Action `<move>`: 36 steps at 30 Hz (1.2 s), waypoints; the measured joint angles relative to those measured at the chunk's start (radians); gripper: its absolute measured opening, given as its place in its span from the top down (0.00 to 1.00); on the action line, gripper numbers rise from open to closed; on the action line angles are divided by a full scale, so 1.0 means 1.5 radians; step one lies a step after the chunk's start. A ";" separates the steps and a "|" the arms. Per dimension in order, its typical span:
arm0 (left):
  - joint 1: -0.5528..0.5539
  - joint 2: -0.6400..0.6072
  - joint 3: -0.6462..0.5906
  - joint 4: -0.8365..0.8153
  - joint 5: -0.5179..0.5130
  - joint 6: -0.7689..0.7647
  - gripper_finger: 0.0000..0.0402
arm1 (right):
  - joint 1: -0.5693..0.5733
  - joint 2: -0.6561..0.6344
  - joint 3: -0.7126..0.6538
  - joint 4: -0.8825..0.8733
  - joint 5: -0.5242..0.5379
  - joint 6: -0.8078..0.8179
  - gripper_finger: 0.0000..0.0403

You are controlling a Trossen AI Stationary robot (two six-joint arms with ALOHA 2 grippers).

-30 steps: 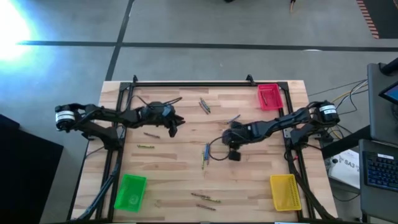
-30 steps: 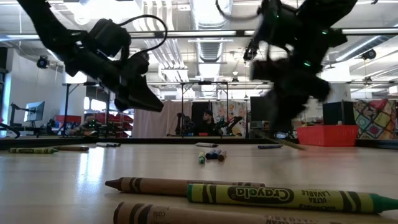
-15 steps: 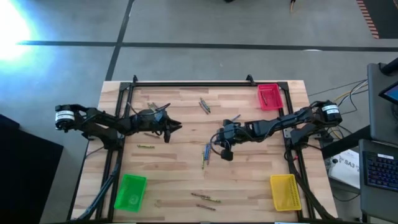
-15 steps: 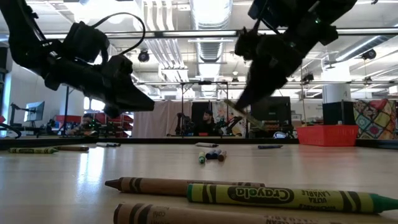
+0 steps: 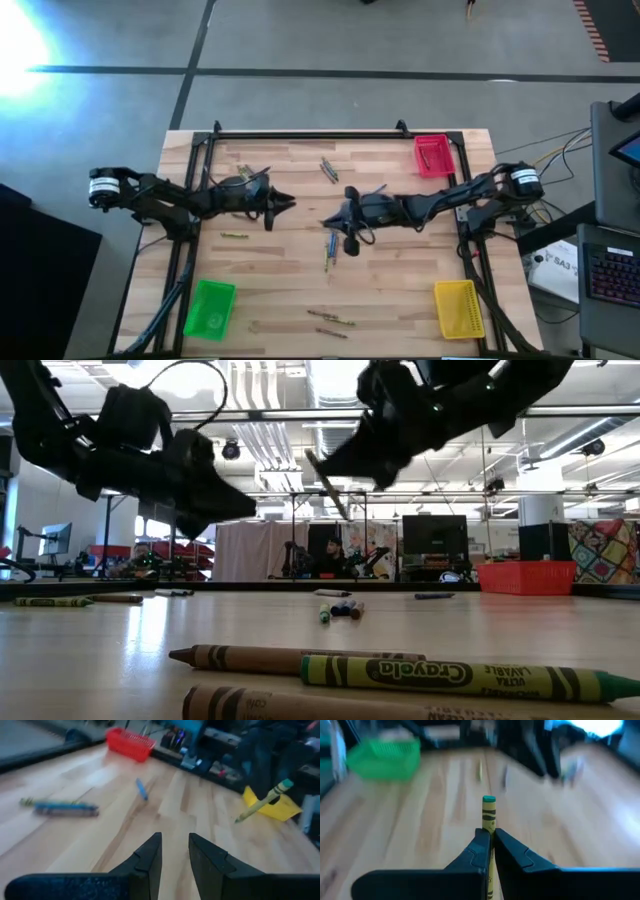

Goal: Sort crayons
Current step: Put the green crayon into the green bin

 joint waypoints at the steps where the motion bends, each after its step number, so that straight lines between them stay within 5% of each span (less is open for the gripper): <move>1: -0.008 0.000 0.000 0.023 0.000 0.007 0.80 | 0.000 0.010 -0.003 0.045 0.000 -0.008 0.97; 9: -0.099 0.018 0.000 0.156 -0.038 0.094 0.66 | -0.009 0.094 -0.017 0.364 0.000 -0.032 0.97; 13: -0.111 0.027 0.000 0.157 -0.081 0.113 0.56 | -0.021 0.128 -0.008 0.404 0.000 -0.006 0.97; 19: -0.112 0.030 0.000 0.160 -0.026 0.124 0.48 | -0.022 0.160 0.026 0.406 0.000 -0.009 0.97; 29: -0.112 0.049 0.033 0.162 0.037 0.108 0.54 | -0.022 0.172 0.056 0.405 -0.004 -0.010 0.97; 36: -0.112 0.086 0.058 0.162 0.070 0.106 0.72 | -0.022 0.172 0.056 0.401 -0.005 -0.010 0.97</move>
